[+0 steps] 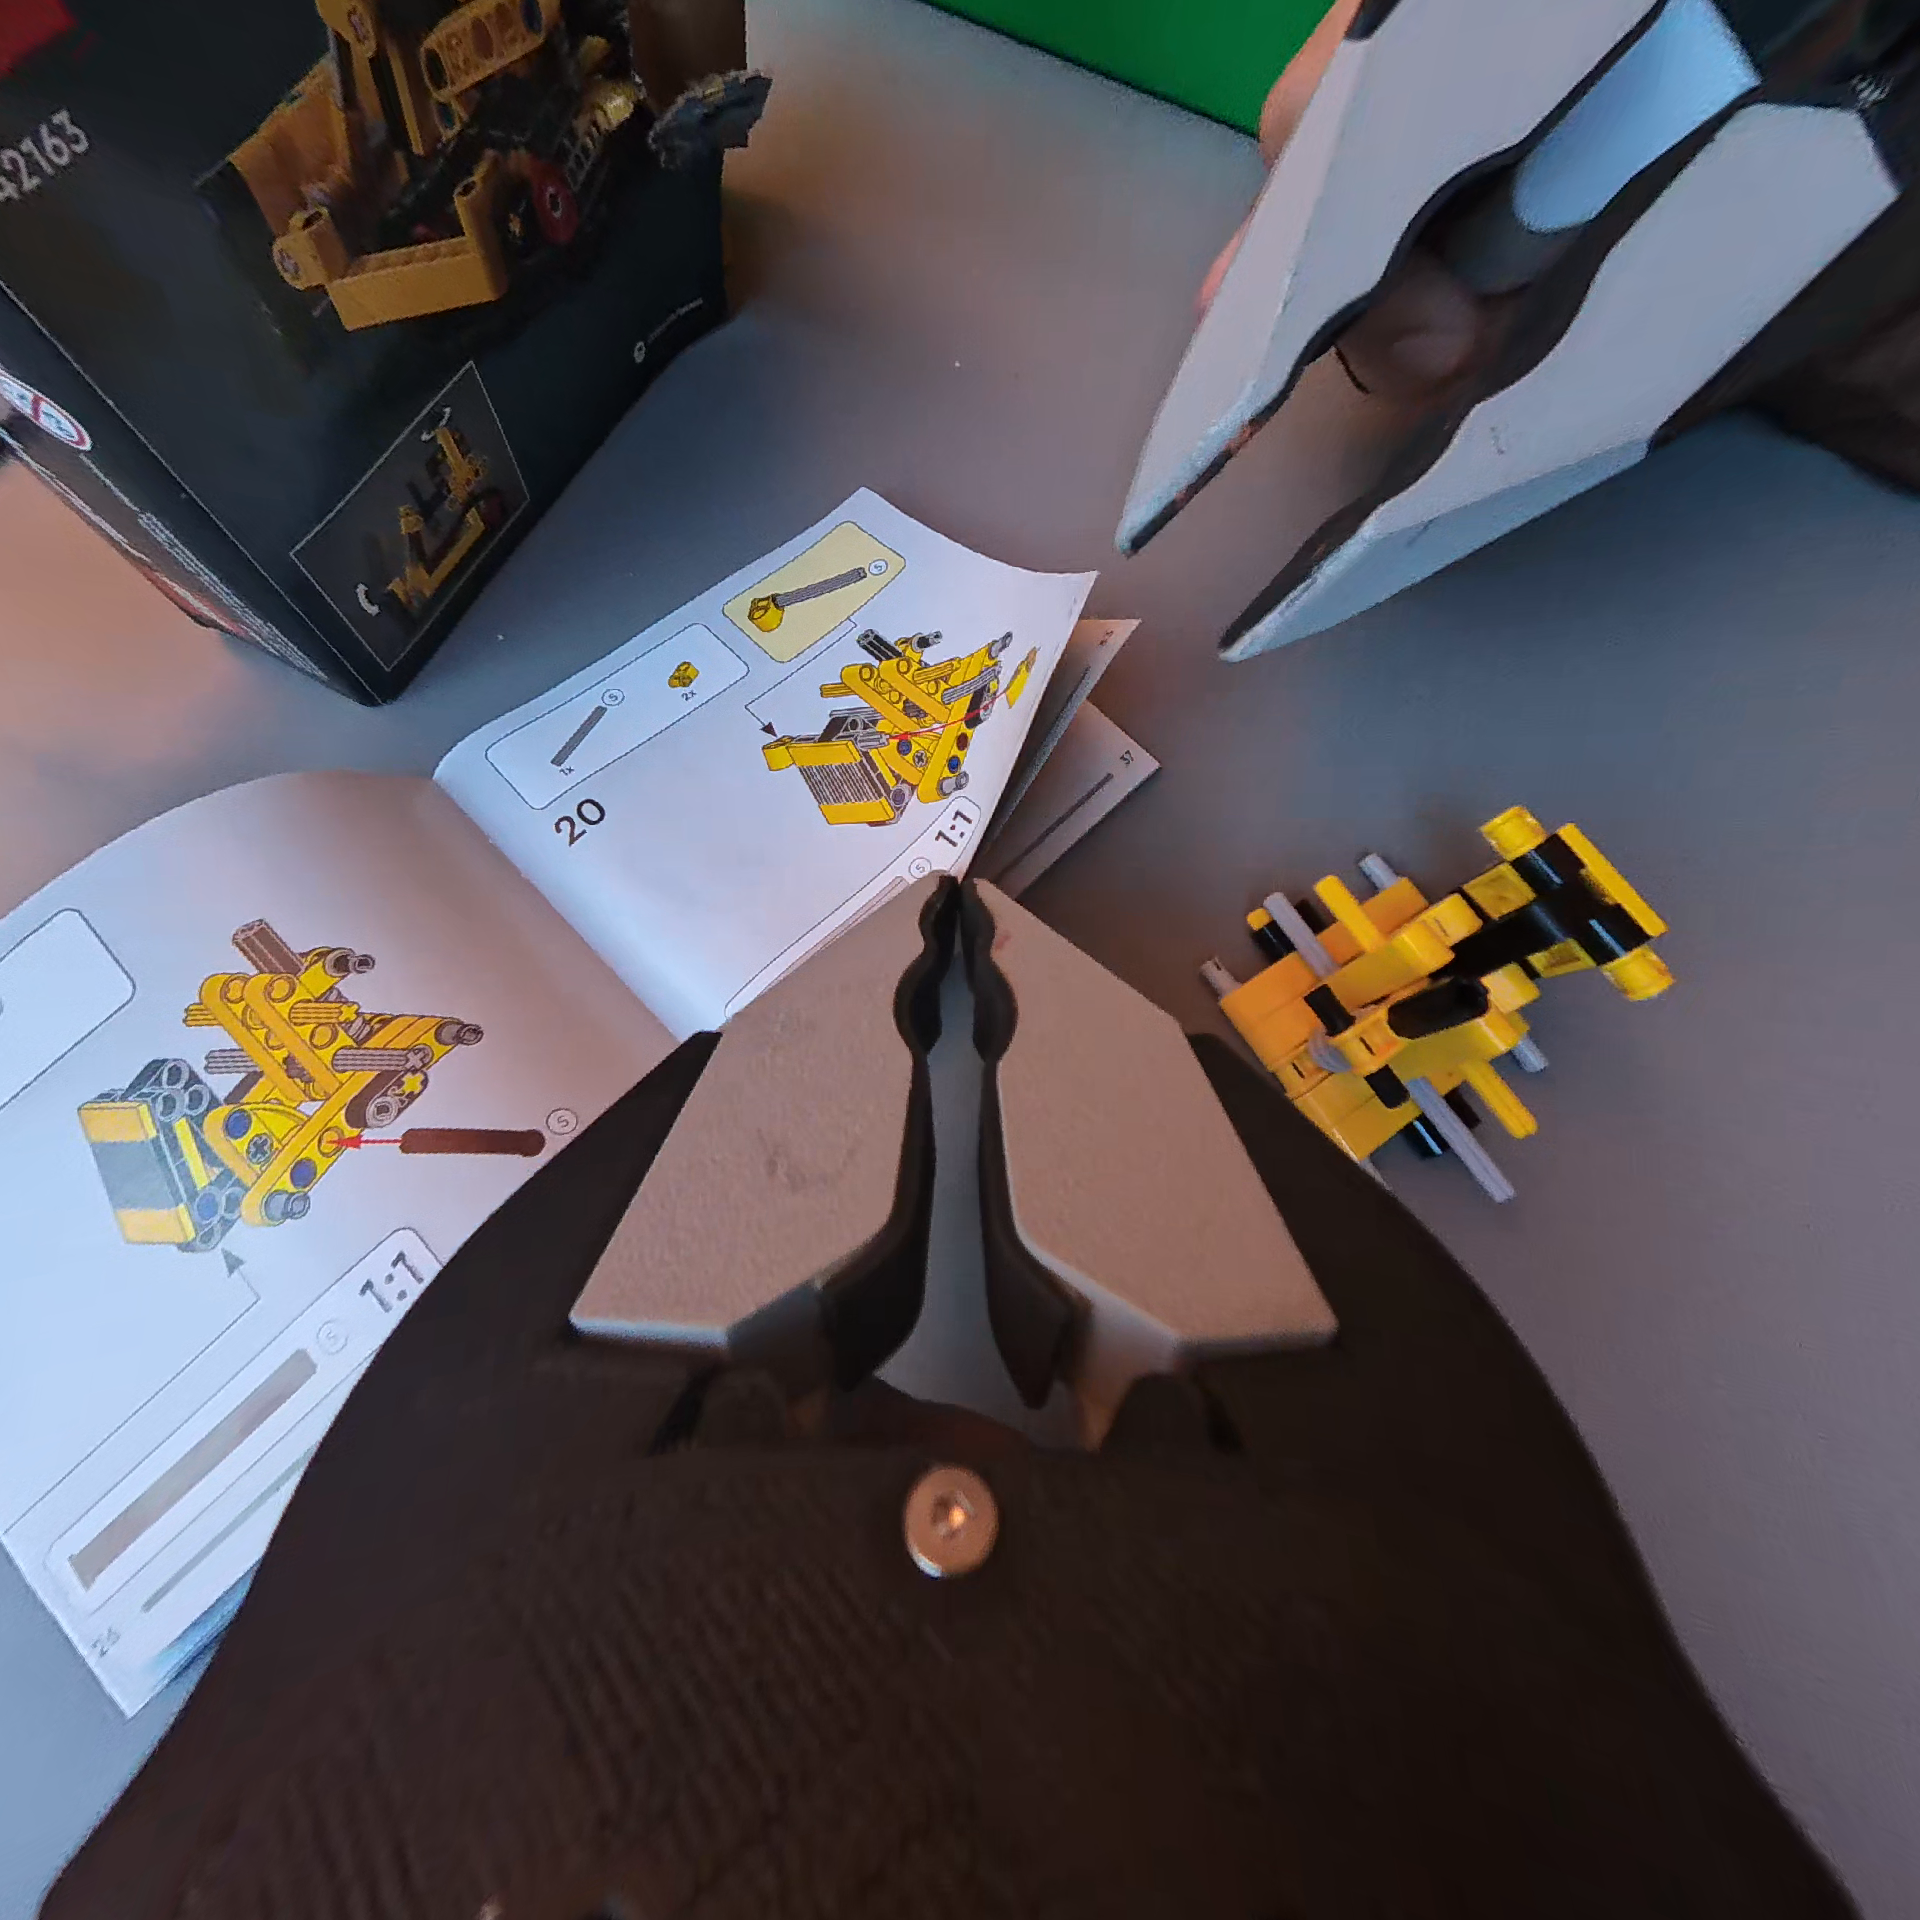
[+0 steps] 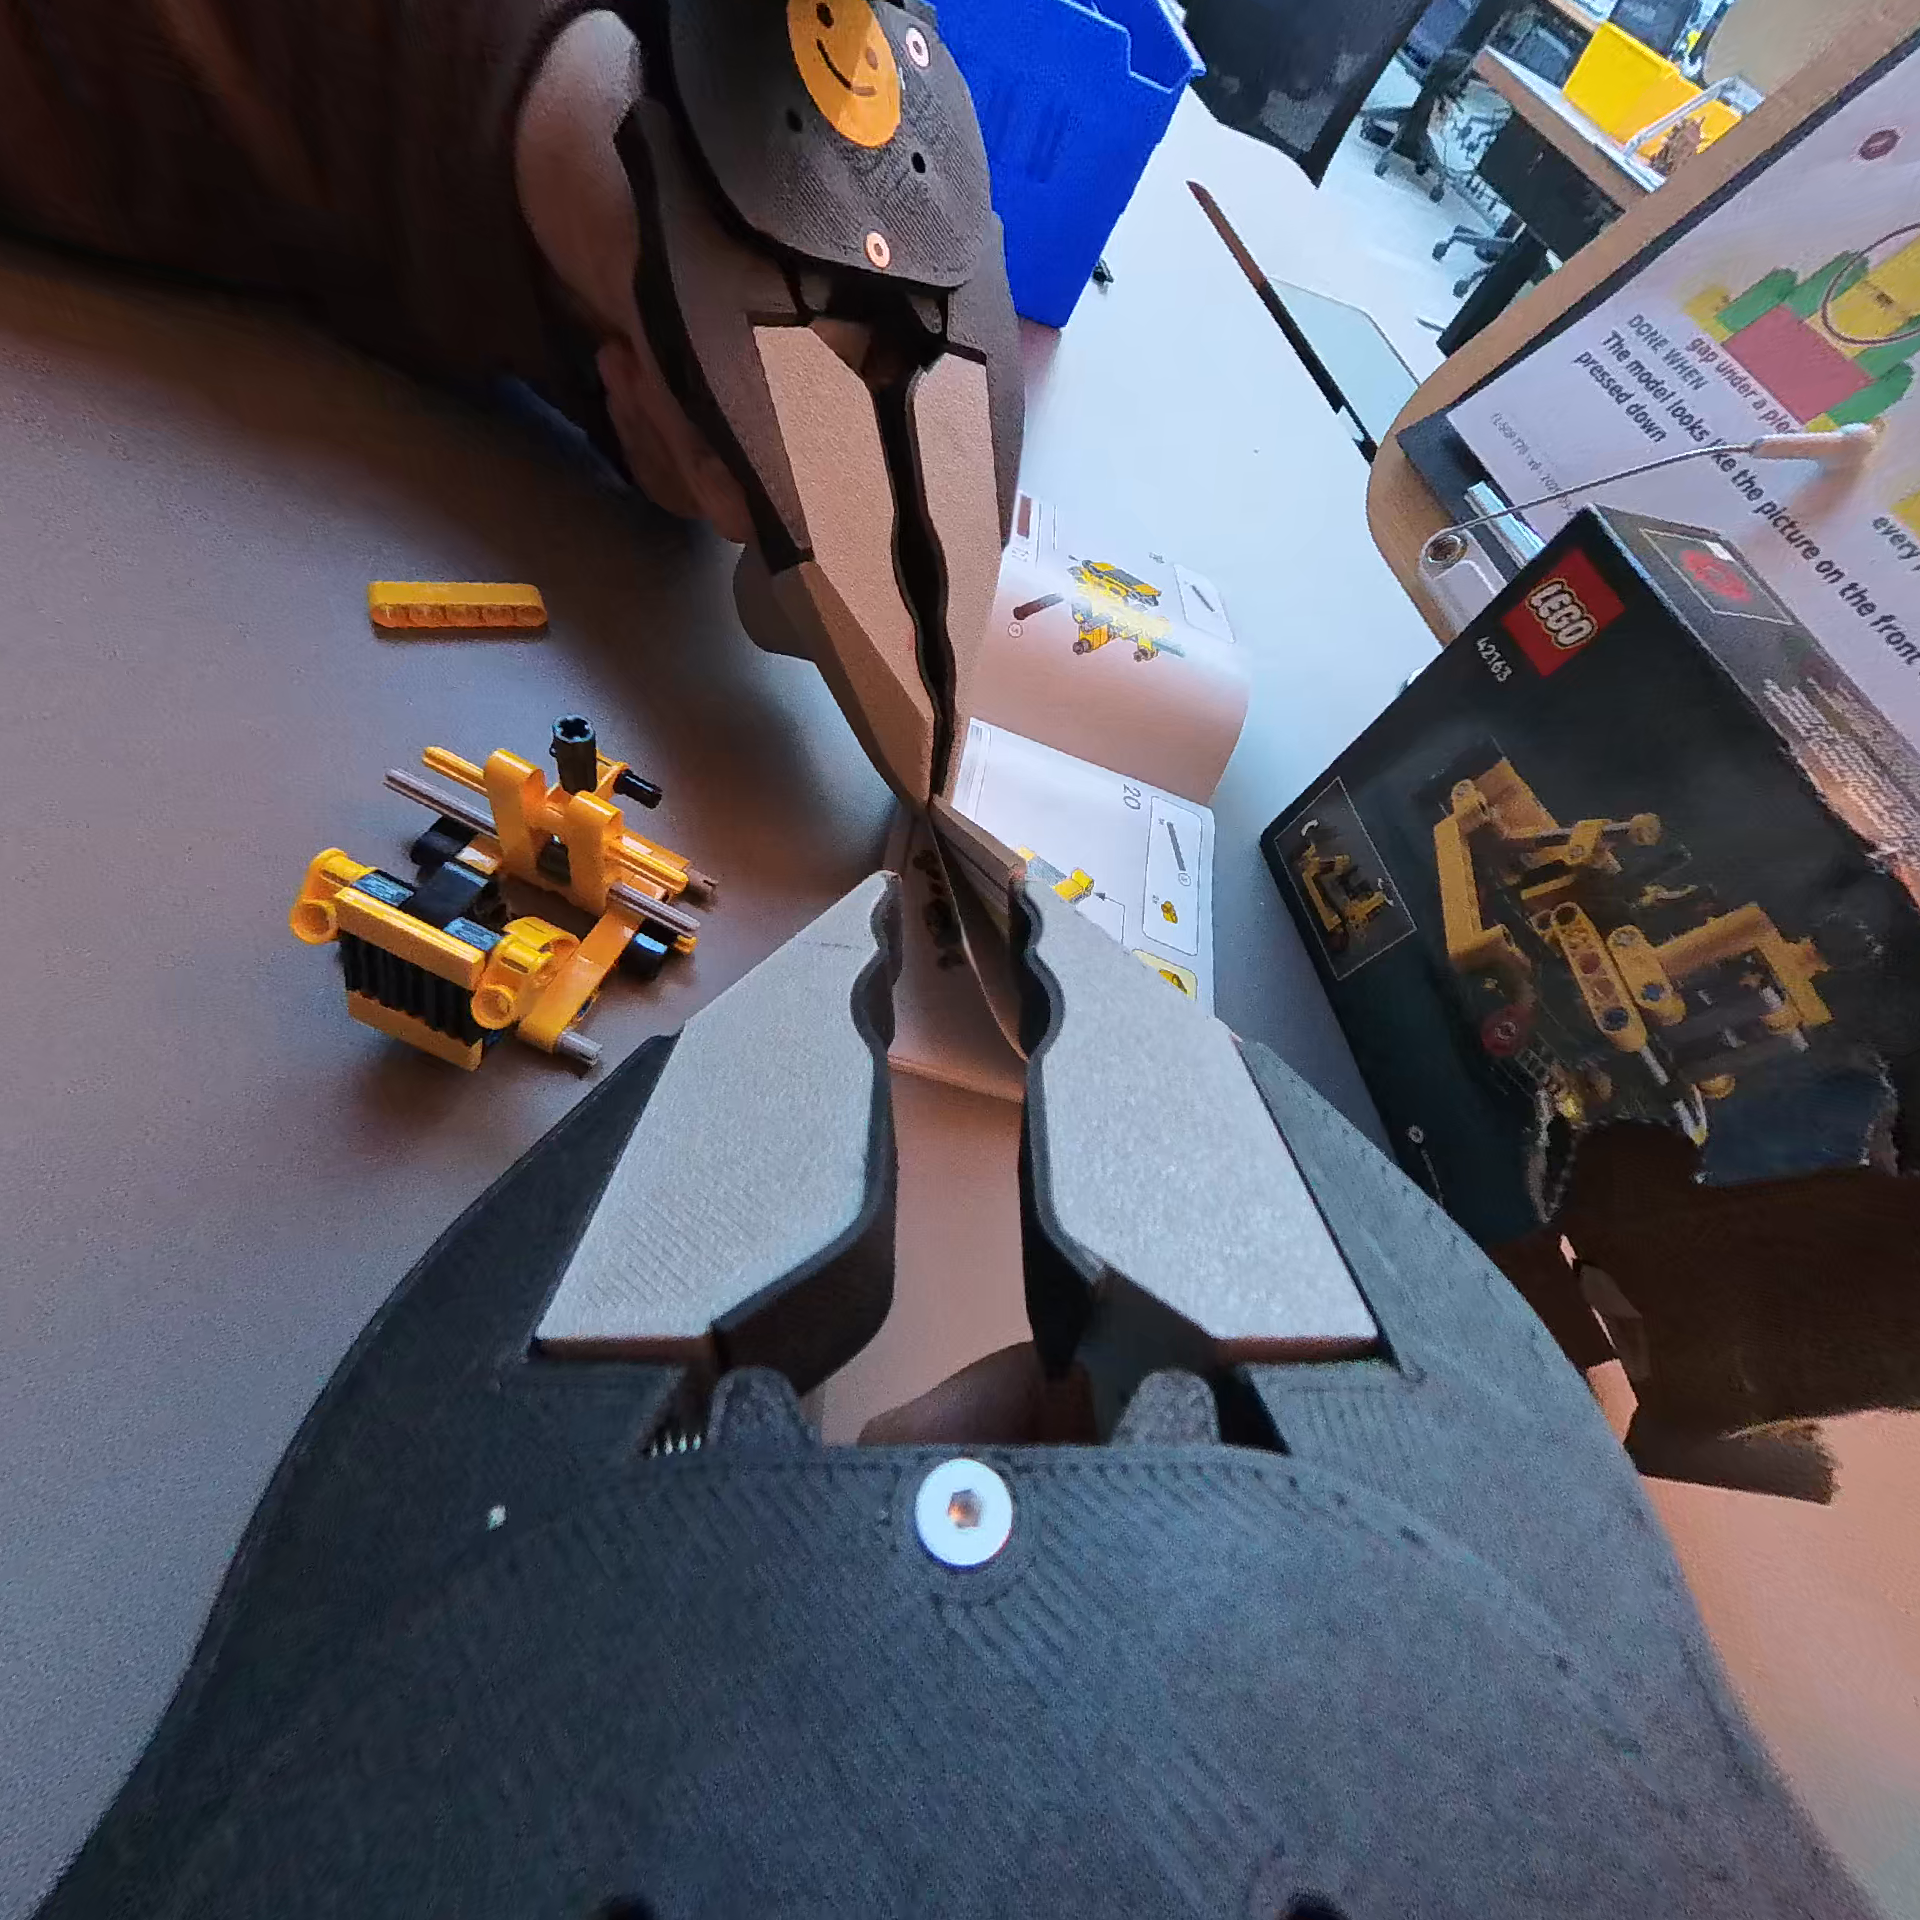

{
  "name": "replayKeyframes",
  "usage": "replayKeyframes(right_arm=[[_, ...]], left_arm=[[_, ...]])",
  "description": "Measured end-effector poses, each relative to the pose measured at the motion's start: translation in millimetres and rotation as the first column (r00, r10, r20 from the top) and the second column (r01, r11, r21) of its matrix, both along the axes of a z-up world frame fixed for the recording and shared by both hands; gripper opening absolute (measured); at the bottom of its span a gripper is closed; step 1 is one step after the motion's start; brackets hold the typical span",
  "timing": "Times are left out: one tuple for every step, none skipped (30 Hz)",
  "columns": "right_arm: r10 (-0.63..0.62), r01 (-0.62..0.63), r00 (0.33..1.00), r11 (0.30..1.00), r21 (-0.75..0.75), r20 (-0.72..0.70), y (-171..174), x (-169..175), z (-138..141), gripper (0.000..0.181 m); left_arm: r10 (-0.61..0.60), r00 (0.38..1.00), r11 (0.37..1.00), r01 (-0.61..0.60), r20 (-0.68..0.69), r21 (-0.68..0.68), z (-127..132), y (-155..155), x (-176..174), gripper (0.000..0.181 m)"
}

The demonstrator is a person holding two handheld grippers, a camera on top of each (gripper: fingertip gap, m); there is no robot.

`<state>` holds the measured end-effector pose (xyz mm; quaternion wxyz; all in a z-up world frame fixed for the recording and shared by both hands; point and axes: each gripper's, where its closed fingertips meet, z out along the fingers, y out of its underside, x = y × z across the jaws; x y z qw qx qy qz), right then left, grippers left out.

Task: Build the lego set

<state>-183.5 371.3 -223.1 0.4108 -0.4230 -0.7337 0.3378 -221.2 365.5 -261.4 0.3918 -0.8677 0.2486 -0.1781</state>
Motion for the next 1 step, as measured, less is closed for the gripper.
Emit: replayKeyframes(right_arm=[[-0.003, 0.003, 1.000, 1.000, 0.006, -0.002, 0.4, -0.3, 0.3, 0.017]], left_arm=[[0.001, 1.000, 1.000, -0.001, 0.004, -0.002, 0.1, 0.0, 0.1, 0.000]])
